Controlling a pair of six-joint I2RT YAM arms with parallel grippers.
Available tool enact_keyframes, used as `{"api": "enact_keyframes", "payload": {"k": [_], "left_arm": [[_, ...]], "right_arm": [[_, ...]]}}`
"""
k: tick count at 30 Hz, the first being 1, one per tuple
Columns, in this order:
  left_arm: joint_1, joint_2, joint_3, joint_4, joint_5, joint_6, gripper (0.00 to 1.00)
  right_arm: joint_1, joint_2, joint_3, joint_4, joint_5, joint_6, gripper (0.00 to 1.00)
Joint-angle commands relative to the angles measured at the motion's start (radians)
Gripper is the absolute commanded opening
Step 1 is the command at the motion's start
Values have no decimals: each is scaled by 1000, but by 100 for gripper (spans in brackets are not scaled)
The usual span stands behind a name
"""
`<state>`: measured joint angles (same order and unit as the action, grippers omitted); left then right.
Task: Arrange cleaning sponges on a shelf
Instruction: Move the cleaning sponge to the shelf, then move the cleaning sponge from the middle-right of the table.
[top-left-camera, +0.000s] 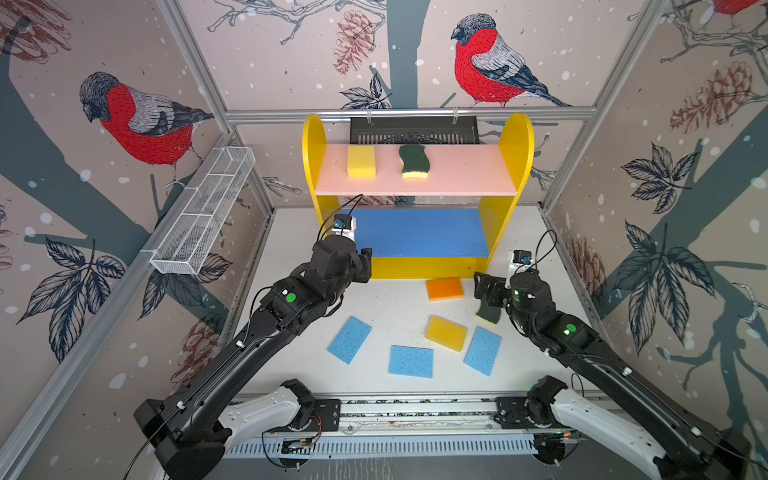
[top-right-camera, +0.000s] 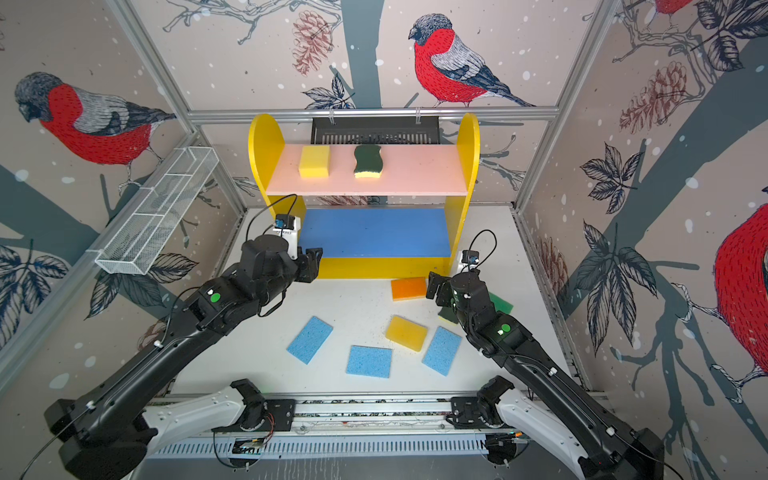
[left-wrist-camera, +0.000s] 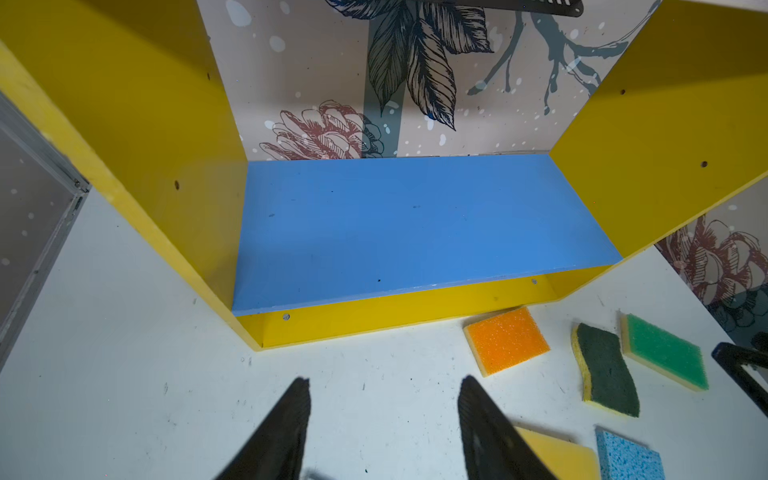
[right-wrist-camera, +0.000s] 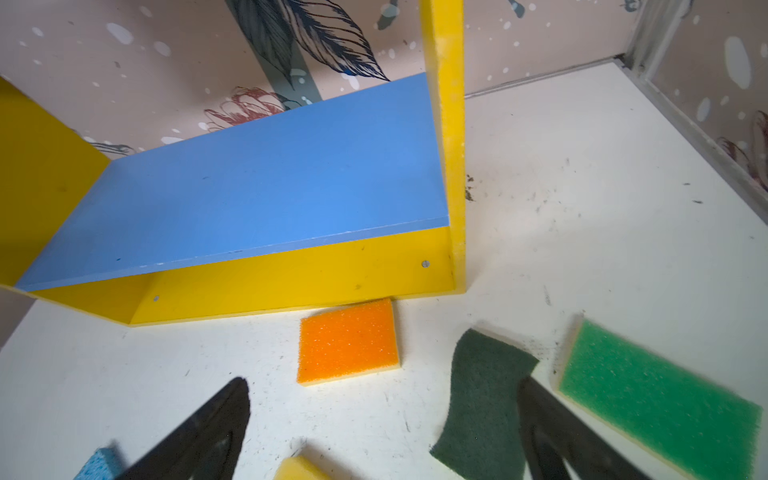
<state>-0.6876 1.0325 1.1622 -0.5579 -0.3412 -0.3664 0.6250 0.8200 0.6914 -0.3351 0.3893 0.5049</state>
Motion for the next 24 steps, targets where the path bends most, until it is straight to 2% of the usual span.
{"api": "enact_keyframes", "payload": {"k": [1,8,19,24], "left_arm": [[0,-37,-66,93,-5,-29,59],[4,-82,-203,147,-6,-41,60],[31,-72,-337,239,75,-59,62],[73,-53,-370,261,107,-82,62]], "right_arm": [[-48,26,1,-44,59,99,100],[-272,67,-49,-9,-146,184,100],[-377,120,-96,8,-203,232,100],[-387,169,-104,22,-203,250,100]]}}
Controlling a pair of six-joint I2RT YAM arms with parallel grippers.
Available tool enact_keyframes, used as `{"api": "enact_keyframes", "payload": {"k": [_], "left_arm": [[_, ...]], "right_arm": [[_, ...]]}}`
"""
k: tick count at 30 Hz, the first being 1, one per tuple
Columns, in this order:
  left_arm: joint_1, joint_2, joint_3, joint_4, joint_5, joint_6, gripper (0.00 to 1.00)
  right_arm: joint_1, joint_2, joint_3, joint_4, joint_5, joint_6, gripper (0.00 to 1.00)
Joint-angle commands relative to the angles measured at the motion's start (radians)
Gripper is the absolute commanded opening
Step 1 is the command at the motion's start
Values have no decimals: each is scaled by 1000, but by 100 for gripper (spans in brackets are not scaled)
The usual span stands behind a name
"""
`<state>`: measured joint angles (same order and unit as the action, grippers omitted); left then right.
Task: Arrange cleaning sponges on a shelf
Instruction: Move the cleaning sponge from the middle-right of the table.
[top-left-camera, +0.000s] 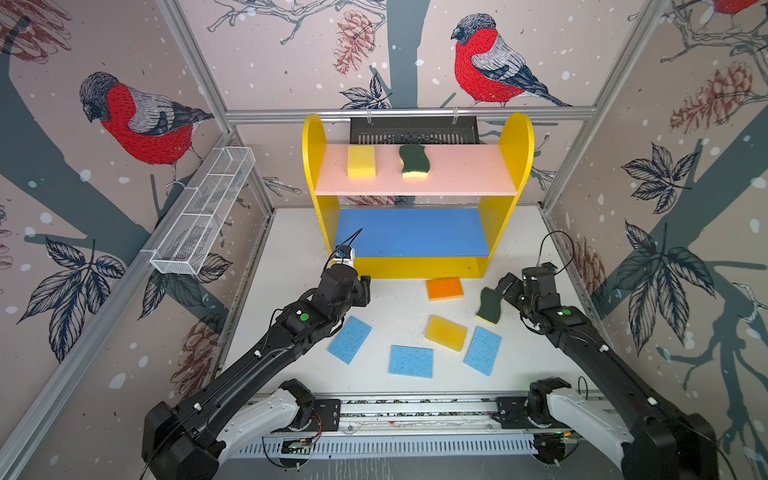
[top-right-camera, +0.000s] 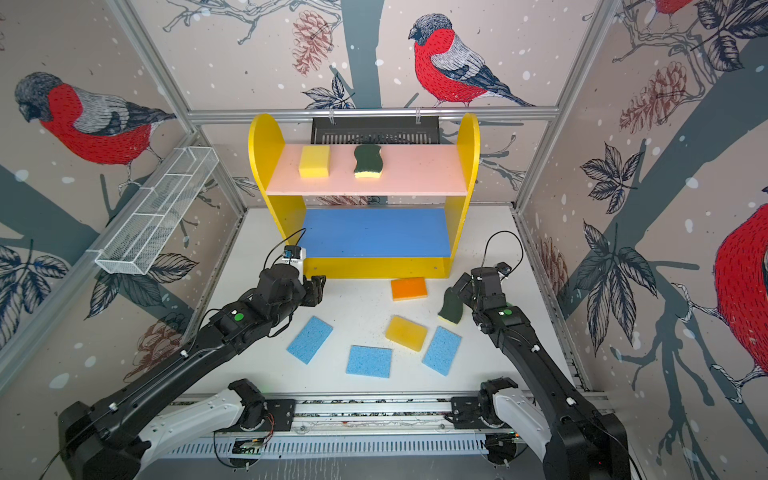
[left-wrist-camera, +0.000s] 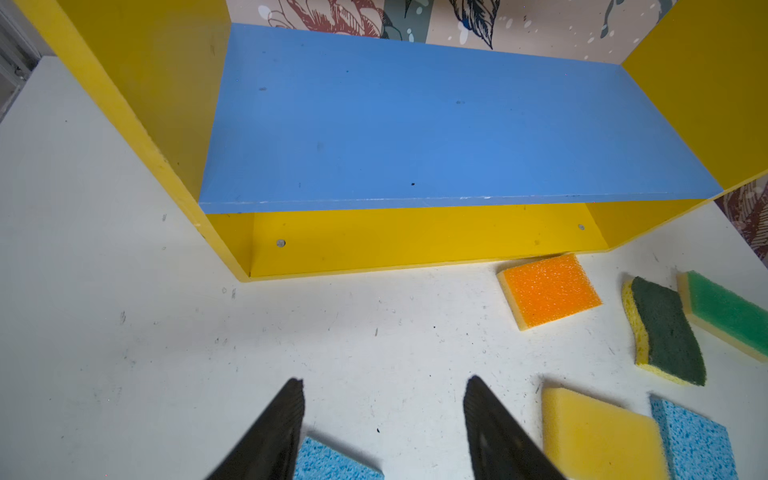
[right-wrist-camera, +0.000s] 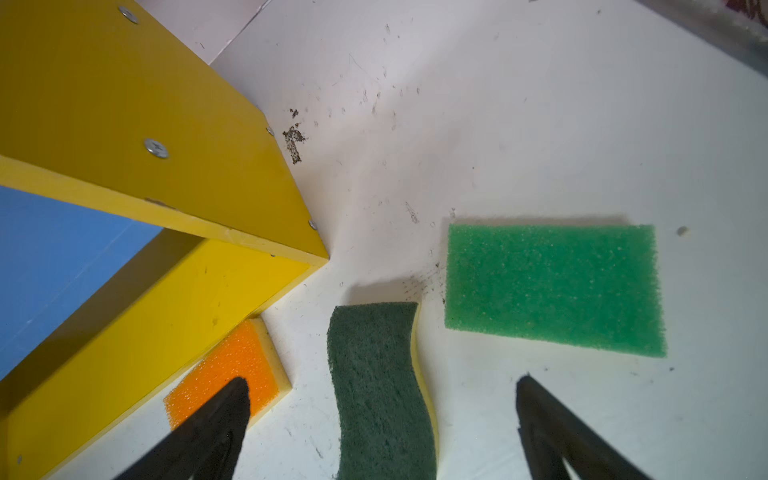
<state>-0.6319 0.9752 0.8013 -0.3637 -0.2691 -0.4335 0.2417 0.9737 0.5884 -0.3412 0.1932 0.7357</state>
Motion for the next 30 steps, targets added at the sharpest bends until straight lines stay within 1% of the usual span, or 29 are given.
{"api": "enact_keyframes", "payload": {"k": [1,7,13,17,20,23,30], "left_arm": [[29,9,-14,70,50,-13,62],[120,40,-21,101,129,-2,63],[193,90,-26,135,207,-17,63],[206,116,-25,143,213,-16,62],[216,115,-25,148,217,-14,62],[226,122,-29,157,233,-19,61],[228,141,-29,161,243,-24,60]], "right_arm": [[-9,26,3,32,-7,18,99],[-57,123,63,36,-59,5,100],[-85,234,115,2,-62,18,100],[-121,270,117,22,-72,28,100],[-148,275,132,25,-68,15,100],[-175,314,151,20,-53,-1,100],[-246,321,142,28,-47,-27,99]]}}
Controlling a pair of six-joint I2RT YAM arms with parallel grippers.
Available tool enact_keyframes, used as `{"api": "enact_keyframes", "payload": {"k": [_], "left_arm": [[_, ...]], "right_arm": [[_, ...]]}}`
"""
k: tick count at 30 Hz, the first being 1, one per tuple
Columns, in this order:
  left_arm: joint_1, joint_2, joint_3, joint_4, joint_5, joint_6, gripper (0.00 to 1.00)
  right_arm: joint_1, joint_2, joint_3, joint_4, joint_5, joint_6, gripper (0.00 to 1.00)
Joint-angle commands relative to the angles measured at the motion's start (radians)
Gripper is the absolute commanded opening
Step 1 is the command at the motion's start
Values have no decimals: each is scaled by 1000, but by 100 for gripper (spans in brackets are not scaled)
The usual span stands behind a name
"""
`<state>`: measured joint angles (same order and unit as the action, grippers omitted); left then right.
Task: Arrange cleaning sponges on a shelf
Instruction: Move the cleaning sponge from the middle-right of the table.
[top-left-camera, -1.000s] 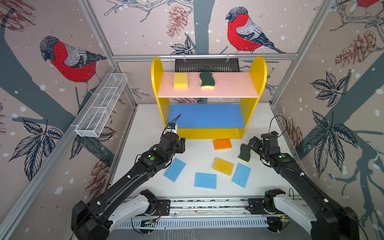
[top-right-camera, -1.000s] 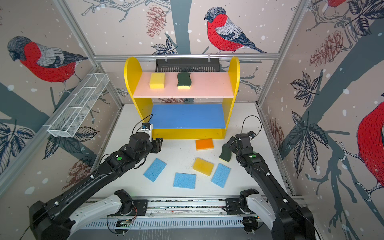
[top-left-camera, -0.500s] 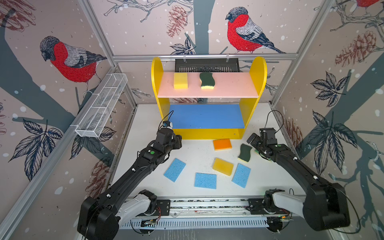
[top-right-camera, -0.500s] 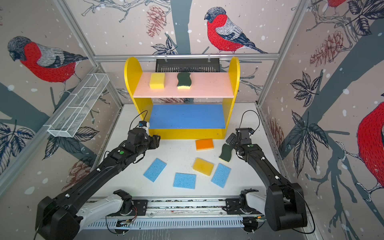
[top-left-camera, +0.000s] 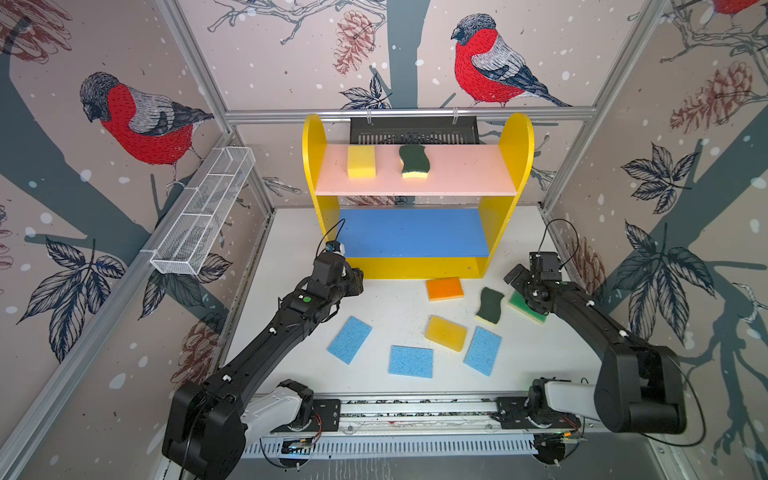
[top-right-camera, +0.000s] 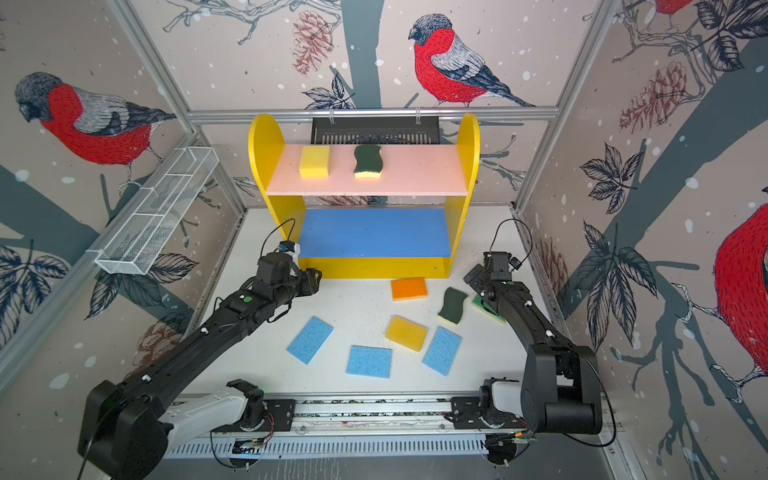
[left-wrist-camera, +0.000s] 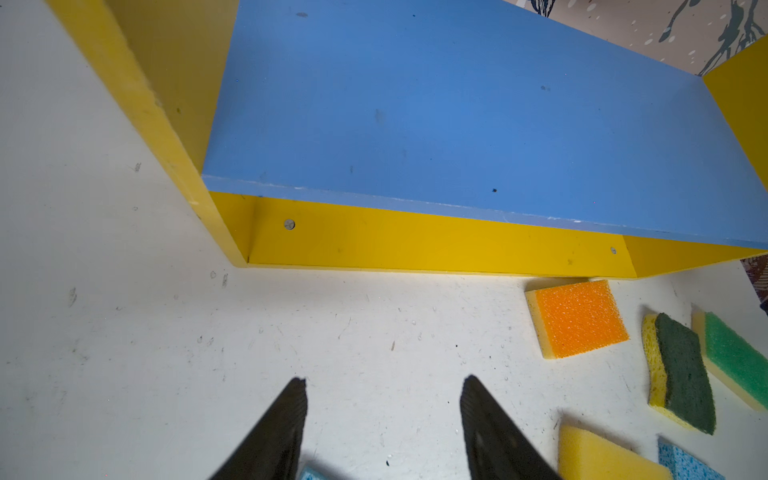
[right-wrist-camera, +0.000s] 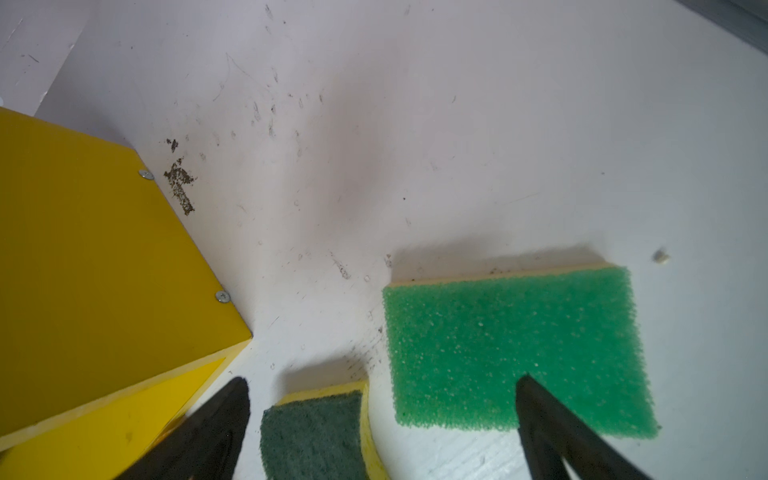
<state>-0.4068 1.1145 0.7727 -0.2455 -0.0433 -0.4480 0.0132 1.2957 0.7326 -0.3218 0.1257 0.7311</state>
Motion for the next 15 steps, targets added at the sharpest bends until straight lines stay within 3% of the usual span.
{"api": "enact_keyframes", "payload": {"k": [1,9,15], "left_arm": [[3,2,0,45,19,-11,59],[3,15,-8,67,43,-32,56],[3,29,-31,100,64,-47,53]], "right_arm": [[-37,-2,-4,12,20,-30,99],[-115,11,-18,37,18,-66,95],[-205,67,12,101,-56,-172,83]]}}
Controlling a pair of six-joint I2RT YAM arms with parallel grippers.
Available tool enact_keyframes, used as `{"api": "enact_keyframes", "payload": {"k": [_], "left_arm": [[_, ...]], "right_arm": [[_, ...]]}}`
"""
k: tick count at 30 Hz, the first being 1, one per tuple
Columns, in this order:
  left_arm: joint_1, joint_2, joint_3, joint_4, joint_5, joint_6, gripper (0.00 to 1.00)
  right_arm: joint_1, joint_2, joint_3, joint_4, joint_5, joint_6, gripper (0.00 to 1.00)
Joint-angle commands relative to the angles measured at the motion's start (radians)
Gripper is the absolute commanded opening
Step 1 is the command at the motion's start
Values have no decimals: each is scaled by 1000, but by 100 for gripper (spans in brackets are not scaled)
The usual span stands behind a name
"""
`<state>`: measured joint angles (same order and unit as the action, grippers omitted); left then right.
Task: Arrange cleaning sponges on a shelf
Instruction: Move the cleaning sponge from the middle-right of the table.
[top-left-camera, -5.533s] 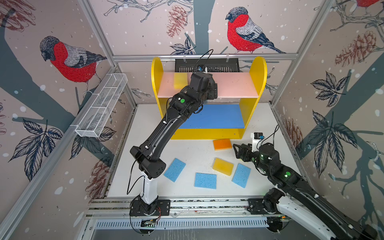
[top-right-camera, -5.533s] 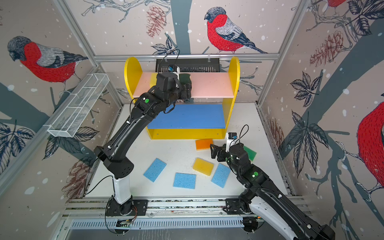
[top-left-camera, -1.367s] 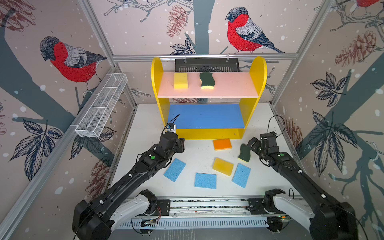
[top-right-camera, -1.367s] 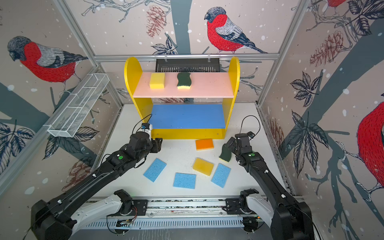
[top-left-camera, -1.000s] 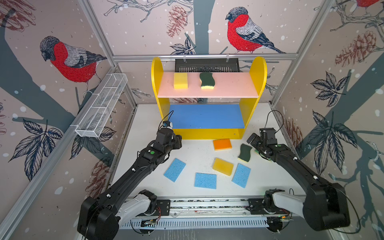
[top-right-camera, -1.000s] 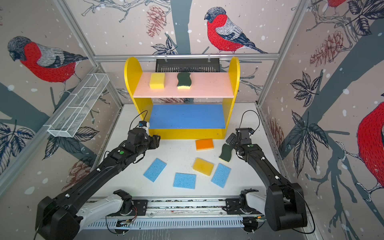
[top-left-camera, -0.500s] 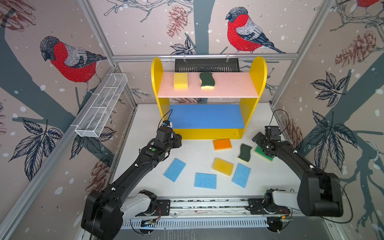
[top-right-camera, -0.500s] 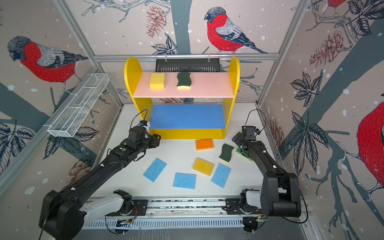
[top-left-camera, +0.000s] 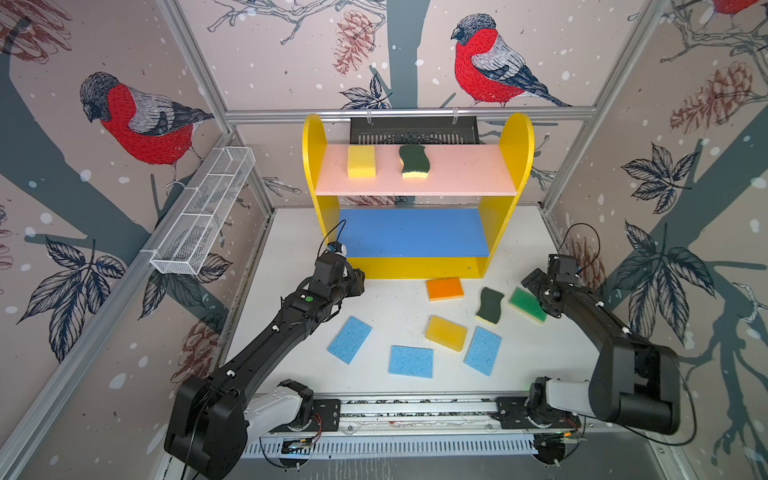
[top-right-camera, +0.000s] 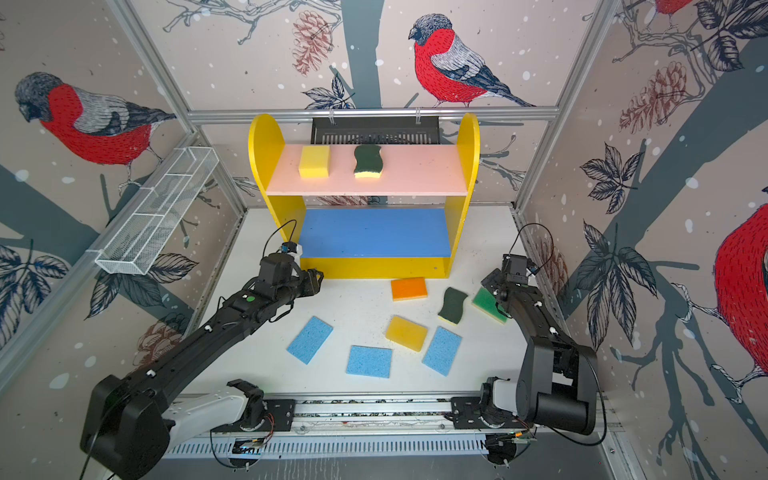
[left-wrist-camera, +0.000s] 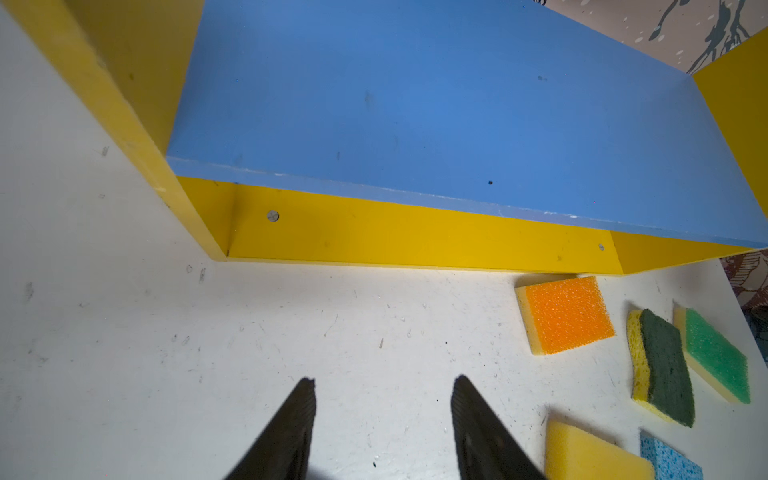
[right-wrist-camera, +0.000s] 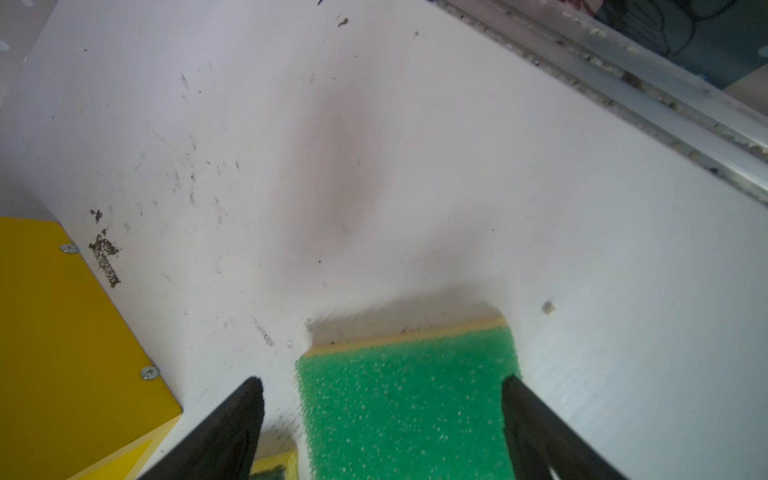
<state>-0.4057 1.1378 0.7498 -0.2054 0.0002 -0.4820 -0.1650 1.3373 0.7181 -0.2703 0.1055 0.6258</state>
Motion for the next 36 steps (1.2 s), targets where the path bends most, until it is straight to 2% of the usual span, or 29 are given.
{"api": "enact_keyframes", "payload": {"k": [1,6,18,28,36], "left_arm": [[2,8,-11,64,25,-15,53],[2,21,-23,69,37,-30,50],[3,59,-45,95,32,-32,49],[4,68,-45,97,38,-33,47],[3,41,-53,97,49,-32,46]], "right_arm": [[-41,40,39,52,-45,-74,80],[-67,116,79,61,-51,-123,63],[-68,286,135,66,27,-233,38],[-42,314,120,18,44,-229,31],[-14,257,67,-18,24,-177,30]]}}
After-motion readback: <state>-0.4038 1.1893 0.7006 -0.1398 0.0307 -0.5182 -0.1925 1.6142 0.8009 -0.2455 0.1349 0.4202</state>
